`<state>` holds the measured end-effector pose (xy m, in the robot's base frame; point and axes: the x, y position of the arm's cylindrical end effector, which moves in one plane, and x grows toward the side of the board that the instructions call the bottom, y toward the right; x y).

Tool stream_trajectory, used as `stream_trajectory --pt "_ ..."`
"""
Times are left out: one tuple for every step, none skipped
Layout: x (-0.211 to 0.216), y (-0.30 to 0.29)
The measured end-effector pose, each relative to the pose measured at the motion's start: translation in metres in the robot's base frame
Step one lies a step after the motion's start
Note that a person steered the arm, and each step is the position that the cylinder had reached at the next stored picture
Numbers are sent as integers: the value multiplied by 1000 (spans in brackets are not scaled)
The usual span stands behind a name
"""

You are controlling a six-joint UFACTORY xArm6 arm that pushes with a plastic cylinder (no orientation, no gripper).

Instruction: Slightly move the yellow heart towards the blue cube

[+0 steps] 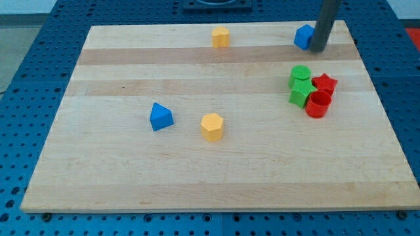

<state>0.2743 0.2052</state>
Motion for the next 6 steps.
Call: stream_trajectory --pt "19 -30" --pt "25 -124" --pt "25 -144" --pt "25 -175" --pt "-2 -245" --pt "-30 -228"
